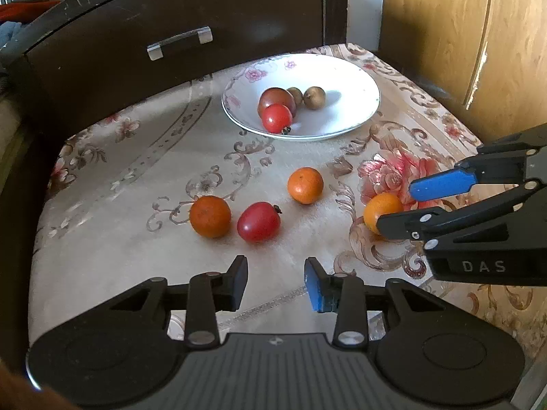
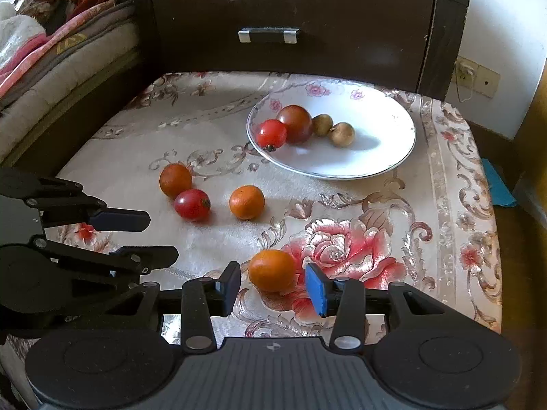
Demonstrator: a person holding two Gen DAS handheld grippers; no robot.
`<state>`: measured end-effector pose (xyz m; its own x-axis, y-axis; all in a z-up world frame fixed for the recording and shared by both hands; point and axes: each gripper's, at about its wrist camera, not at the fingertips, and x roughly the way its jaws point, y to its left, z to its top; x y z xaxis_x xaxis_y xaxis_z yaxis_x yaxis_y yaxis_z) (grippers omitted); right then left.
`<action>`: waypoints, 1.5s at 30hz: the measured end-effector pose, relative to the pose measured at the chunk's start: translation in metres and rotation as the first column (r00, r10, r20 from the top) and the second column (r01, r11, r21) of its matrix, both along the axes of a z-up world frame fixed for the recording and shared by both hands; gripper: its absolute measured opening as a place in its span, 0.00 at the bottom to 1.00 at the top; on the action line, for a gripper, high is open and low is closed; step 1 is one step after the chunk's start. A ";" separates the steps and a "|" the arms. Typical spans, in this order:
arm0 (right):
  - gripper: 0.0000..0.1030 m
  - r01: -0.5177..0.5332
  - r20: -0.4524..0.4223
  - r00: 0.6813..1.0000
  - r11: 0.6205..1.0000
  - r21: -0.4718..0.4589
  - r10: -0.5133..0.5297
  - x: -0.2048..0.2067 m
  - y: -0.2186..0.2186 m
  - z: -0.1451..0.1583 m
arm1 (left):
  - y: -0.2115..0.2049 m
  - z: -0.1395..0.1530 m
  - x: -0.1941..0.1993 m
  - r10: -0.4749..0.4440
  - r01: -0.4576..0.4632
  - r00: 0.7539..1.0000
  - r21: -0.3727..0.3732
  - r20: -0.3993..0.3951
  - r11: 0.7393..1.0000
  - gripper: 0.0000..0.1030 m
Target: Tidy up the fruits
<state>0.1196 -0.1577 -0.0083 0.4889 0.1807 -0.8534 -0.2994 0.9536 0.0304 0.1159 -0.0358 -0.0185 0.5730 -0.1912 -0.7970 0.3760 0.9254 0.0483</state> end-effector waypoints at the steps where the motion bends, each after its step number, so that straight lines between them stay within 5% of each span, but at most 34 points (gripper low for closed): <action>1: 0.36 -0.002 -0.003 1.000 1.000 0.001 0.002 0.000 0.001 -0.001 | 0.000 -0.001 0.000 -0.002 0.002 1.000 0.000 -0.002 1.000 0.44; 19: 0.38 -0.020 -0.036 0.999 1.000 -0.001 0.019 0.007 0.002 -0.018 | 0.004 -0.014 -0.001 -0.018 0.018 0.999 -0.005 -0.048 1.000 0.45; 24: 0.28 -0.045 -0.025 0.999 0.998 -0.031 0.044 0.005 0.008 -0.018 | 0.003 -0.016 -0.001 -0.022 0.021 0.998 -0.011 -0.055 1.000 0.46; 45: 0.27 -0.025 -0.052 0.998 0.999 0.031 0.027 0.005 -0.003 -0.014 | 0.003 -0.013 0.029 -0.010 0.012 1.000 -0.062 0.027 0.998 0.45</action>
<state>0.1250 -0.1610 -0.0219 0.4385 0.2187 -0.8717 -0.3213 0.9440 0.0752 0.1453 -0.0327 -0.0313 0.5912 -0.2468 -0.7679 0.3858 0.9226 0.0005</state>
